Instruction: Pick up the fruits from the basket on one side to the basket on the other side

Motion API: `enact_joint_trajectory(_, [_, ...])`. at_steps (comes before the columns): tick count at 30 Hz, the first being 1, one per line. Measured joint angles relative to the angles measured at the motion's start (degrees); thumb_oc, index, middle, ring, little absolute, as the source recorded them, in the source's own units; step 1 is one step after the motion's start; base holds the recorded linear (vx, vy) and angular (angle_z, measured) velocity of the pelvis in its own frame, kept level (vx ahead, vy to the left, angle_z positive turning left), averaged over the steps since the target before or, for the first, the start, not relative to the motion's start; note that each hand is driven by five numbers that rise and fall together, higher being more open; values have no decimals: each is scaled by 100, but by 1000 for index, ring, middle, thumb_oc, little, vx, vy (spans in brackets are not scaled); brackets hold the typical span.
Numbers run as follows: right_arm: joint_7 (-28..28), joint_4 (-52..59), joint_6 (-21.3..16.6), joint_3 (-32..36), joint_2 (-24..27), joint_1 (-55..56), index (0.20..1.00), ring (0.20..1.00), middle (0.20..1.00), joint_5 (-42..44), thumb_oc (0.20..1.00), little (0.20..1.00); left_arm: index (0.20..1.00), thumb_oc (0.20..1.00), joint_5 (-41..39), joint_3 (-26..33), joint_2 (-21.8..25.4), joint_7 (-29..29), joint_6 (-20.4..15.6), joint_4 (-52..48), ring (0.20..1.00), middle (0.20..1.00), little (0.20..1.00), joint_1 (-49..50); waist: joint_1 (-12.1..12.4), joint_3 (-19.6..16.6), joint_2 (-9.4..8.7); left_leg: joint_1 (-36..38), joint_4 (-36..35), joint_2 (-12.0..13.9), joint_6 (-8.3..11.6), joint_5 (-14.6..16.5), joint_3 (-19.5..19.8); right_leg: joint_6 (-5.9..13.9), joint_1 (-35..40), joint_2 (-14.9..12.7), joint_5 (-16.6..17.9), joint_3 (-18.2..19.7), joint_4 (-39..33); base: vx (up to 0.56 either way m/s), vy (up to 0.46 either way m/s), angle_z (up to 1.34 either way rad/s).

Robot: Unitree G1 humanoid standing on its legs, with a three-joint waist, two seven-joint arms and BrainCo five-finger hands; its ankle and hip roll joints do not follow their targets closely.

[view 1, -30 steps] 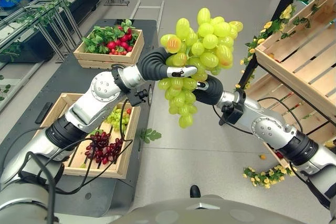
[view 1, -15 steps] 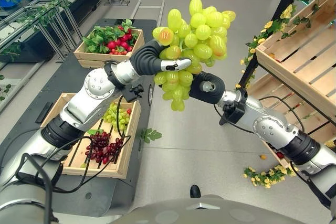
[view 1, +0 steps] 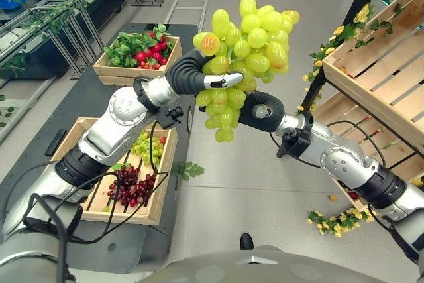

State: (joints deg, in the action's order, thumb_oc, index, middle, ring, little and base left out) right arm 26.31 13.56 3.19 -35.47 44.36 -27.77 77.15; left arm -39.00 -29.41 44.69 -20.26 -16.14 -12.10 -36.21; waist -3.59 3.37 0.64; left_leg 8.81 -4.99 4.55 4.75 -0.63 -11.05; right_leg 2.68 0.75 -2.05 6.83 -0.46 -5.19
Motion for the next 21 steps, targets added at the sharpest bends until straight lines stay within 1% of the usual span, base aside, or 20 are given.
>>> enact_joint_trajectory(8, [59,181,5,-8,111,0,1000,1000,1000,0,1000,1000,200,200,-2,-1,-87,-3,-4,-3,200,200,200,-1,-2,3,4,-2,0,0,0,0,-1,-1,-3,-1,-1,2,-1,0,0,0])
enact_joint_trajectory(16, [63,186,11,-9,112,-1,1000,1000,1000,0,1000,1000,200,200,-2,-1,-92,-3,-7,-6,200,200,200,-1,-4,7,11,-2,0,-1,0,0,-1,-2,-4,-1,-1,5,-1,0,0,0])
enact_joint_trajectory(17, [63,186,11,-9,112,-1,959,959,959,0,959,959,200,200,-2,-1,-92,-3,-7,-6,200,200,200,0,-3,8,12,-3,0,-1,0,0,-1,-2,-4,-1,-1,5,-1,0,0,0])
enact_joint_trajectory(18, [63,186,11,-9,112,-1,784,784,784,0,784,784,200,200,-2,-1,-92,-3,-7,-6,200,200,200,0,-4,9,14,-2,0,-1,0,0,-1,-2,-4,-1,-1,5,-1,0,0,0])
enact_joint_trajectory(19, [63,187,11,-9,111,-1,294,294,294,0,294,294,200,200,-2,-1,-92,-3,-7,-6,200,200,200,0,-4,9,15,-3,0,-1,0,0,-1,-2,-4,-1,-1,5,-1,0,0,0])
enact_joint_trajectory(20, [62,187,11,-9,111,-1,200,200,200,0,200,200,200,200,-2,-1,-93,-3,-7,-7,200,200,200,0,-3,10,16,-3,0,-1,0,0,-1,-1,-4,-1,-1,4,0,0,0,0])
enact_joint_trajectory(21, [62,187,15,-9,111,-1,200,200,200,0,200,200,200,200,-2,-1,-93,-3,-7,-7,200,200,200,0,-2,10,16,-3,0,-1,0,0,-1,-2,-3,-1,-1,4,0,0,0,0])
